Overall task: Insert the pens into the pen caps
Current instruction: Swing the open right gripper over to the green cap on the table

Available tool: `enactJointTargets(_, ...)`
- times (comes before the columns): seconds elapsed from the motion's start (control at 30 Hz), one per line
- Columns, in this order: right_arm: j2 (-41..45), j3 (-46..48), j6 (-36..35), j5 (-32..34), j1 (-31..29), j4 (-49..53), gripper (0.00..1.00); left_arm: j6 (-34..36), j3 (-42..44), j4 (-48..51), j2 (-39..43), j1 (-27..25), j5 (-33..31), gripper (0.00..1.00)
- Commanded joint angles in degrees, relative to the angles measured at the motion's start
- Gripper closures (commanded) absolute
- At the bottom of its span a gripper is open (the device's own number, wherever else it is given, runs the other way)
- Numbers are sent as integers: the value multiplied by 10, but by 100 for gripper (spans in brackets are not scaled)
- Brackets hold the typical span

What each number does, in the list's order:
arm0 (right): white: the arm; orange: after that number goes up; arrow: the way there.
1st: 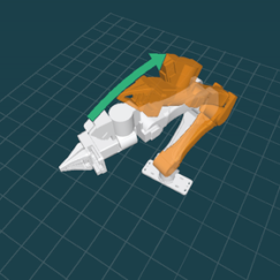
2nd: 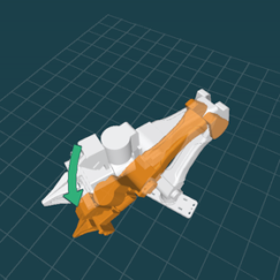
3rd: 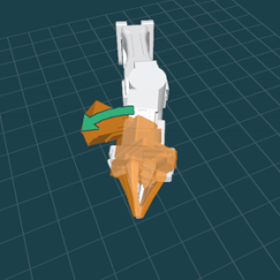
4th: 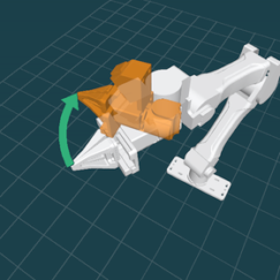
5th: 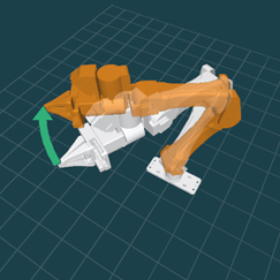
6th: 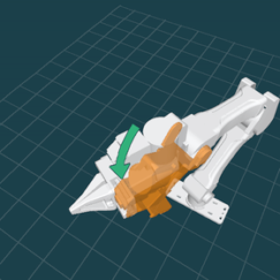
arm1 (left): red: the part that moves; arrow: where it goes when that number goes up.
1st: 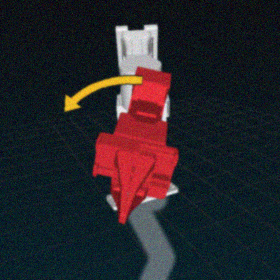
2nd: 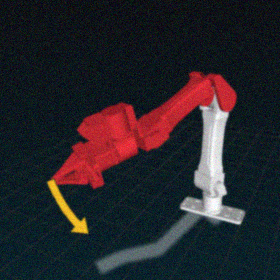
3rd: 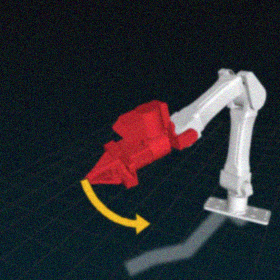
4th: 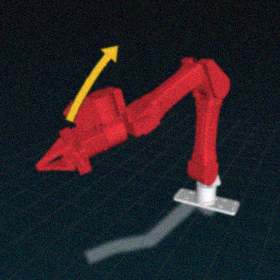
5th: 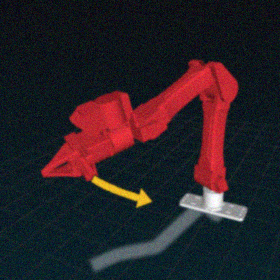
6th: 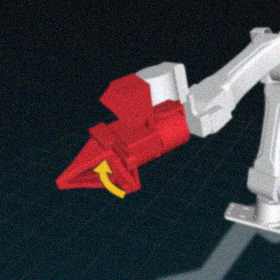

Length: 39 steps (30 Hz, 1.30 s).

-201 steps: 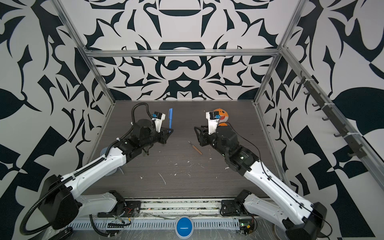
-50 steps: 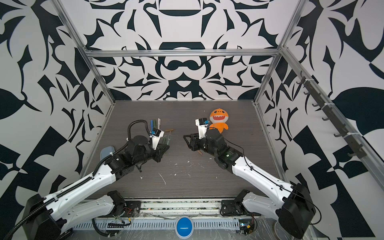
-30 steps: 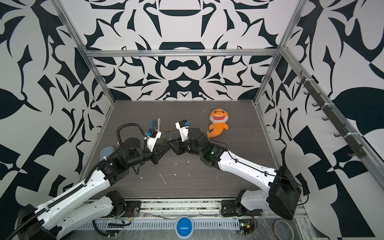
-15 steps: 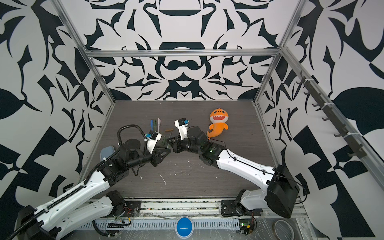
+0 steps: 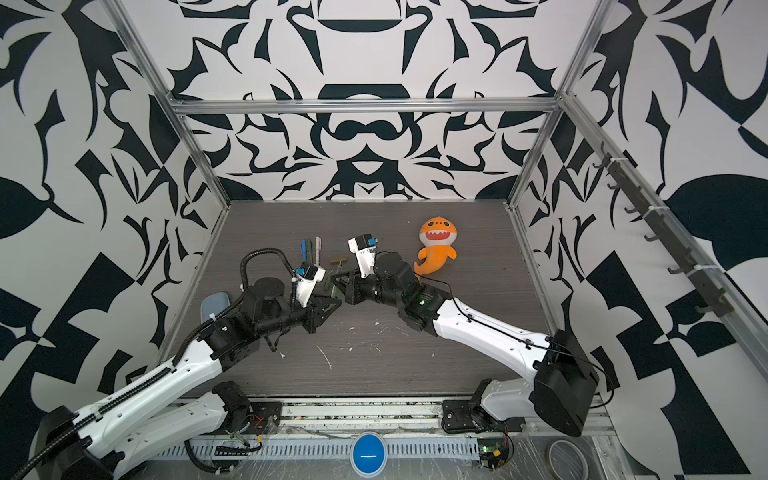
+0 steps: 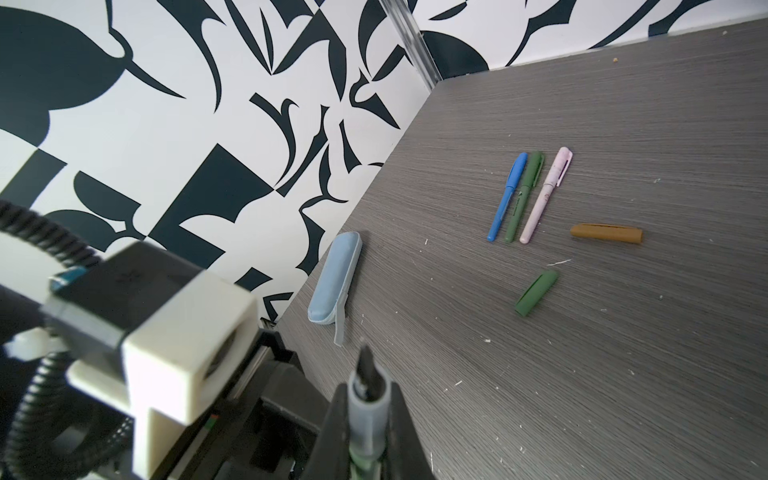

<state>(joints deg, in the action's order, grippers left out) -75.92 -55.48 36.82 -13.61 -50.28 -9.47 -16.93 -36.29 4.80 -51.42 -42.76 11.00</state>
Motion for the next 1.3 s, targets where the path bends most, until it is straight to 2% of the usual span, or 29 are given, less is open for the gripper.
enactJointTargets(0.0,2,-19,8,-12,-3,-38,100,-6,1,-12,6,0,-2,84)
enactJointTargets(0.17,1,-16,10,-13,-5,-36,100,-20,11,-25,26,-1,-20,88)
enactJointTargets(0.3,0,-15,11,-12,-7,-38,100,-28,16,-34,35,0,-21,81)
enactJointTargets(0.37,1,-16,10,-12,-8,-38,100,-31,17,-35,37,0,-20,80)
enactJointTargets(0.6,1,-17,8,-14,-11,-38,100,-35,20,-42,40,-1,-19,96)
enactJointTargets(0.63,1,-19,8,-16,-11,-38,95,-35,20,-40,40,0,-23,97)
enactJointTargets(0.7,4,-25,7,-14,-13,-28,76,-39,17,-30,40,-1,-47,98)
enactJointTargets(0.83,32,-34,-5,17,-13,-6,64,-56,-1,27,37,0,-128,100)
enactJointTargets(1.03,52,-58,-20,124,-12,74,62,-106,-12,117,62,7,-256,100)
enactJointTargets(1.17,-24,-97,-15,174,-10,144,72,-132,-7,158,109,13,-307,100)
enactJointTargets(1.27,-94,-136,-7,181,-10,171,74,-144,-7,181,142,14,-323,100)
